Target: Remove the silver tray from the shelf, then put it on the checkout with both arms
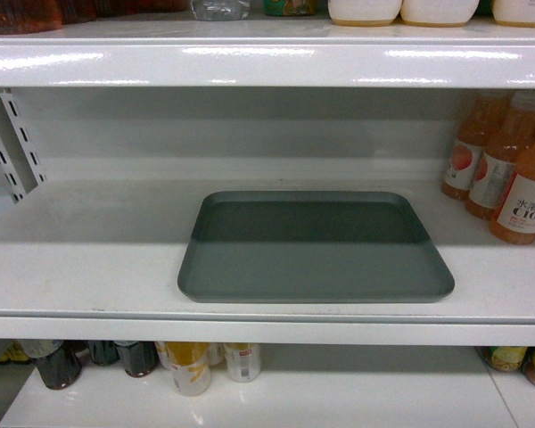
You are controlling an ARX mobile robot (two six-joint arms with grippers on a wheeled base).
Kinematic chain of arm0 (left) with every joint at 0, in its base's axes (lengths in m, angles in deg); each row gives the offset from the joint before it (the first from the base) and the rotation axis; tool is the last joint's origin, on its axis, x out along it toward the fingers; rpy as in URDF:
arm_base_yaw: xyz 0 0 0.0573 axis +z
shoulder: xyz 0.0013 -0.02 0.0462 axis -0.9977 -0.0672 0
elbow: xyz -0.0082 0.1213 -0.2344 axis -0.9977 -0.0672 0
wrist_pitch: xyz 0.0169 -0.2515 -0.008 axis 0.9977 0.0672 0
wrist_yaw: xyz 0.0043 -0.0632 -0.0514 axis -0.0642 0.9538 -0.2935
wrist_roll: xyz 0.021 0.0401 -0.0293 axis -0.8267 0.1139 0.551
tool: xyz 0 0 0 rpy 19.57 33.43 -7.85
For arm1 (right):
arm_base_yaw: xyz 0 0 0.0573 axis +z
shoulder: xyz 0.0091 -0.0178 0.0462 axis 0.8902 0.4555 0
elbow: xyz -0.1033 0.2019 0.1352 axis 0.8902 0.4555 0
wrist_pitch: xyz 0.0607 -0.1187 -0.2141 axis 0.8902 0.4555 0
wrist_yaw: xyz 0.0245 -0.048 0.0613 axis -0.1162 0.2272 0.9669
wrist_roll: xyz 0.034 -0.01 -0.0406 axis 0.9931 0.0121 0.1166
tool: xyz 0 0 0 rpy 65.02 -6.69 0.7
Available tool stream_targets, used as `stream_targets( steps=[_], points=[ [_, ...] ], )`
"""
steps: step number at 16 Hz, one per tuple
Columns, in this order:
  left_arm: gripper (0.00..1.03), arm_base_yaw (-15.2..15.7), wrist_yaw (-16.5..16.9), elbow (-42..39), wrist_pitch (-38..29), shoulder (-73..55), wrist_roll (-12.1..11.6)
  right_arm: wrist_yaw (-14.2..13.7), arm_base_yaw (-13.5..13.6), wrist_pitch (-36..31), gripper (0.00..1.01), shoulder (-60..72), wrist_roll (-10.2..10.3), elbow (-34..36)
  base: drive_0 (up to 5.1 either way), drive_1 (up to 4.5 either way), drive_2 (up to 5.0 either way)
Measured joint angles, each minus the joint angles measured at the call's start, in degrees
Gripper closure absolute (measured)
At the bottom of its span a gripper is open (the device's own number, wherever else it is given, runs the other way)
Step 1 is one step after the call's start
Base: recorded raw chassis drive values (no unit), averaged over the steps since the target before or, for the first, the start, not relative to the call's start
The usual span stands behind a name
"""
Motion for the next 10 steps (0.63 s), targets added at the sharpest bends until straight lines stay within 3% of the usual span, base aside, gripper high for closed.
stream_targets(
  steps=[10],
  points=[
    [0.05,0.0,0.0,0.0,0.0,0.0,0.0,0.0,0.0,0.0,0.03,0.0,0.0,0.0,0.0,0.00,0.0]
  ],
)
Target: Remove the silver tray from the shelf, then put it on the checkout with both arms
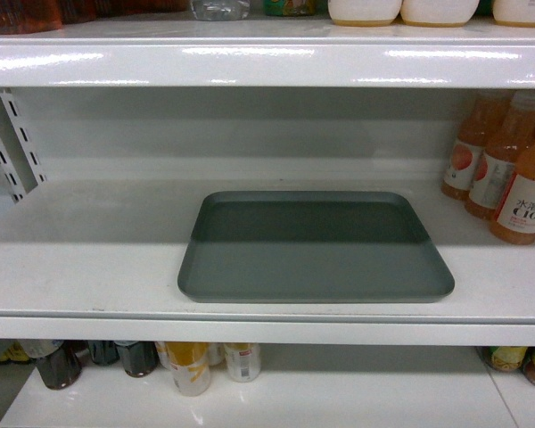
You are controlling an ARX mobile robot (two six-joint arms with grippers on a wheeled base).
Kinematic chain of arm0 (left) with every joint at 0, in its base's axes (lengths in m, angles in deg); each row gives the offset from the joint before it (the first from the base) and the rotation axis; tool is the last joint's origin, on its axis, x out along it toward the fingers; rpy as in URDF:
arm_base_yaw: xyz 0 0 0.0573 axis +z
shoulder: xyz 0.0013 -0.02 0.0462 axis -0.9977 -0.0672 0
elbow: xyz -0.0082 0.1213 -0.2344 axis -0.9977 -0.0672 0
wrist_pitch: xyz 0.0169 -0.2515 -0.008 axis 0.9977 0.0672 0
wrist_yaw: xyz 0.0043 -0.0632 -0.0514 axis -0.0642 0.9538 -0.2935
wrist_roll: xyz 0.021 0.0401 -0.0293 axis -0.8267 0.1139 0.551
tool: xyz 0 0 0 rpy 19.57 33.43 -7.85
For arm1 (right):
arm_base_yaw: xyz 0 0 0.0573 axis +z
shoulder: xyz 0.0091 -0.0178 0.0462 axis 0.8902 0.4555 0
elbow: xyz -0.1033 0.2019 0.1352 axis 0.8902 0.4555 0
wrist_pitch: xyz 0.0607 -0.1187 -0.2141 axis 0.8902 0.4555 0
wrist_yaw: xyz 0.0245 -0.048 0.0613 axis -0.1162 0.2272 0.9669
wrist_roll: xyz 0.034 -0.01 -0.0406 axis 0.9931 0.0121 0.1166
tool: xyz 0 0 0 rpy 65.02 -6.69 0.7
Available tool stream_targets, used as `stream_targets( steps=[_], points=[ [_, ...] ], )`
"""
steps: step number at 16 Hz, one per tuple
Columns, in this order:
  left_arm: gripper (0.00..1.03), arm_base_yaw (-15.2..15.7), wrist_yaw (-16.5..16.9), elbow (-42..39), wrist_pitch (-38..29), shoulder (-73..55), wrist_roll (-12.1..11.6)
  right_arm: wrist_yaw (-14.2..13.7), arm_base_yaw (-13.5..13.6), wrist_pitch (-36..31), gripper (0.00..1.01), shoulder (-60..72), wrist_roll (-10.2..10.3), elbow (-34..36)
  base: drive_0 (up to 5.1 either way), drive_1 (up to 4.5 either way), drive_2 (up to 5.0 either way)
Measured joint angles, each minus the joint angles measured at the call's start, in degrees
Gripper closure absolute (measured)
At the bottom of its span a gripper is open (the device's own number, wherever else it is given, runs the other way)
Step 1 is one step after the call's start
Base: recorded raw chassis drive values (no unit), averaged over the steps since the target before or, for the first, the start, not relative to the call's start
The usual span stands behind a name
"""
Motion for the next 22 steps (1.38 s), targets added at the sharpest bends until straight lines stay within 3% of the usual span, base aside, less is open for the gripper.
stream_targets(
  steps=[22],
  points=[
    [0.05,0.0,0.0,0.0,0.0,0.0,0.0,0.0,0.0,0.0,0.03,0.0,0.0,0.0,0.0,0.00,0.0]
  ],
)
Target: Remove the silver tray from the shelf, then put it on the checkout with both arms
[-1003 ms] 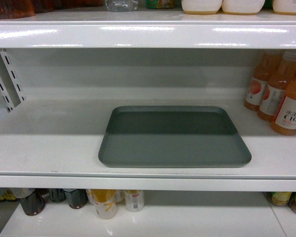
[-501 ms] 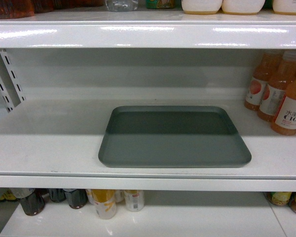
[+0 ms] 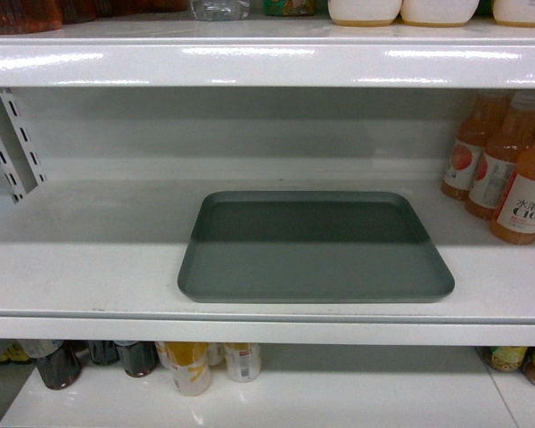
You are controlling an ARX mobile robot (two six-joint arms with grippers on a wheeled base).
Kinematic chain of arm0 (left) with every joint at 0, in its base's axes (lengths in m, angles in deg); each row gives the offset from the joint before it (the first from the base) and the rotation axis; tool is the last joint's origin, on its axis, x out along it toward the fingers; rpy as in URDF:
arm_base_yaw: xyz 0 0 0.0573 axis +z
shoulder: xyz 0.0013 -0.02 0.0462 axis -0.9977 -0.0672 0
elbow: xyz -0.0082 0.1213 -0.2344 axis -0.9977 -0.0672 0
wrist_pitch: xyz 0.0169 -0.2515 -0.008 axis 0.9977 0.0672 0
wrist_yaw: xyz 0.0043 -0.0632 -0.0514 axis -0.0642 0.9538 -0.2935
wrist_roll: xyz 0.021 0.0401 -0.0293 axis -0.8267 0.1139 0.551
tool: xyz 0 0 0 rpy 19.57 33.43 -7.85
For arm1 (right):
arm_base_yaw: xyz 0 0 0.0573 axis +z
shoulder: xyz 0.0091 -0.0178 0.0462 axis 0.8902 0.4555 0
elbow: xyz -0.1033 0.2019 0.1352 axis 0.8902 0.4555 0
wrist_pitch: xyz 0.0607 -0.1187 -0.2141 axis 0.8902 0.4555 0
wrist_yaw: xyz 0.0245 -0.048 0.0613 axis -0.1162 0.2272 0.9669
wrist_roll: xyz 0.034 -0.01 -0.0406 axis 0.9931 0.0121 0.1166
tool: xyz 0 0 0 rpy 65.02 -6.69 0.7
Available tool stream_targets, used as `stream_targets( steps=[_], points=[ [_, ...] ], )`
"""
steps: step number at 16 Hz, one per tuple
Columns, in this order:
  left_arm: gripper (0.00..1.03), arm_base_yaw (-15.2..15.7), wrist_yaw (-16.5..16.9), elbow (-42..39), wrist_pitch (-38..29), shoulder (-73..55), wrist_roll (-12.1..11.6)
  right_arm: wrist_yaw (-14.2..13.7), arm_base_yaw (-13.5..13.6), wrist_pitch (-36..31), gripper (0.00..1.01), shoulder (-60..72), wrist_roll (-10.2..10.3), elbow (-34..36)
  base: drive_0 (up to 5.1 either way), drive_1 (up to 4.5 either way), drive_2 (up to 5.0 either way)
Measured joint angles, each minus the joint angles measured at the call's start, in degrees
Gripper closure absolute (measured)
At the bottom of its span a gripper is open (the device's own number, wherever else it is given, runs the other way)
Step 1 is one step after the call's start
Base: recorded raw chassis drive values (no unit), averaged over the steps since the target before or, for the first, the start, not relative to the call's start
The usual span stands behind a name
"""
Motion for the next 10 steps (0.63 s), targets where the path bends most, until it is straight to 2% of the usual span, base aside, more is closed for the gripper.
stream_targets(
  steps=[10],
  points=[
    [0.05,0.0,0.0,0.0,0.0,0.0,0.0,0.0,0.0,0.0,0.03,0.0,0.0,0.0,0.0,0.00,0.0]
  ],
)
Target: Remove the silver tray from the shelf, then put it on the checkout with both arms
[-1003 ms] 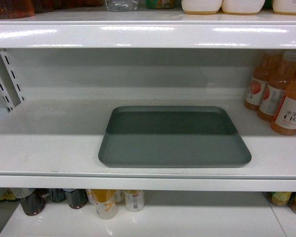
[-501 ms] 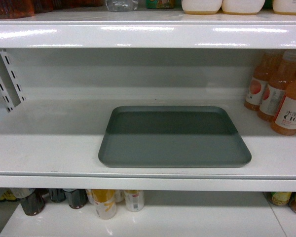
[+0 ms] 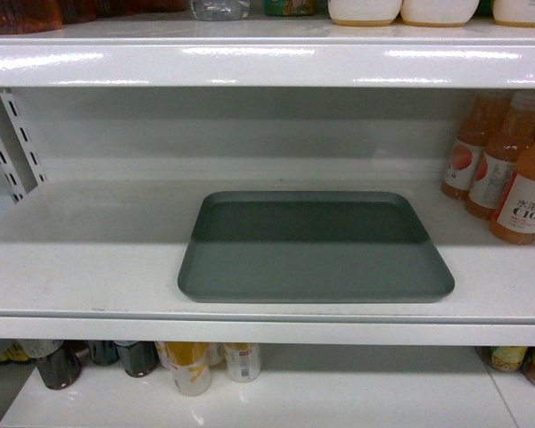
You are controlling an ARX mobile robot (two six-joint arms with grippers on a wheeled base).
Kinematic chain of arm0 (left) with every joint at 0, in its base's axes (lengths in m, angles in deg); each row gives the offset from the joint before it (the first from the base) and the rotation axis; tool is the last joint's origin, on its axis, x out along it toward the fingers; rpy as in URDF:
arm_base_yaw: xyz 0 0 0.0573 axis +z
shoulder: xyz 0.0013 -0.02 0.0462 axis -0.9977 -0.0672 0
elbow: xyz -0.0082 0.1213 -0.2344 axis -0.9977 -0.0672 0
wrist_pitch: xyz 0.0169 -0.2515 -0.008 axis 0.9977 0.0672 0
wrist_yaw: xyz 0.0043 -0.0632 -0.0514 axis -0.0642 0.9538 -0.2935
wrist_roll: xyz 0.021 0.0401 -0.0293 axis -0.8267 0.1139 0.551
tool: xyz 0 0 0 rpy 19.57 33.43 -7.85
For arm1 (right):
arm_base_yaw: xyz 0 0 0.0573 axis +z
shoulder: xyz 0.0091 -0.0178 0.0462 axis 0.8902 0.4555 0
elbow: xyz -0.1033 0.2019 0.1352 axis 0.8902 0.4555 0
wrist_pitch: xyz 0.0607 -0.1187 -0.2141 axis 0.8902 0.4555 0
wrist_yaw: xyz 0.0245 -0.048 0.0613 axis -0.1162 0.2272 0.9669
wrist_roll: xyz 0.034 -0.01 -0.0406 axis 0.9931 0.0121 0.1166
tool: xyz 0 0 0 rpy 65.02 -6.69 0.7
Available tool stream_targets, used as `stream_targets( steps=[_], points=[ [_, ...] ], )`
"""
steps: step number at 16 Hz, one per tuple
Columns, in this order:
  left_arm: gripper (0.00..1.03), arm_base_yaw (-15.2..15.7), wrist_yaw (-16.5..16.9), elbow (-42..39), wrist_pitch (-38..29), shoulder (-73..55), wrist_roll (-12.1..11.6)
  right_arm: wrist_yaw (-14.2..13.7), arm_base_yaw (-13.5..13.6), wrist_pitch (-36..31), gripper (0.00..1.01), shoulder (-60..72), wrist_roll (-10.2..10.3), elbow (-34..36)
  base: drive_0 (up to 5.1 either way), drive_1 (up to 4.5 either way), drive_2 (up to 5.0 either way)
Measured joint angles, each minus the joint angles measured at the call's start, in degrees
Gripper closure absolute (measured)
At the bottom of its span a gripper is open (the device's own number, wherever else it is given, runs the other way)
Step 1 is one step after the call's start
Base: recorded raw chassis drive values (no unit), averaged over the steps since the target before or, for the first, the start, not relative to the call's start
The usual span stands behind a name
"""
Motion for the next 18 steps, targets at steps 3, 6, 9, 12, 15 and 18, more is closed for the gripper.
stream_targets(
  steps=[3,6,9,12,15,18],
  points=[
    [0.05,0.0,0.0,0.0,0.0,0.0,0.0,0.0,0.0,0.0,0.03,0.0,0.0,0.0,0.0,0.00,0.0],
    [0.05,0.0,0.0,0.0,0.0,0.0,0.0,0.0,0.0,0.0,0.03,0.0,0.0,0.0,0.0,0.00,0.0],
    [0.05,0.0,0.0,0.0,0.0,0.0,0.0,0.0,0.0,0.0,0.03,0.0,0.0,0.0,0.0,0.00,0.0],
    [0.05,0.0,0.0,0.0,0.0,0.0,0.0,0.0,0.0,0.0,0.03,0.0,0.0,0.0,0.0,0.00,0.0],
    [0.05,-7.4,-15.4,7.0,5.7,-22.9,2.5,15.3,-3.7,9.4,0.03,20.8,-7.8,-6.1,0.0,0.00,0.0],
    [0.05,-10.4,-3.9,16.6,-23.1,-70.9,5.2,16.1,2.4,-16.1,0.03,61.4,-6.4,-12.7,0.0,0.00,0.0]
  ],
)
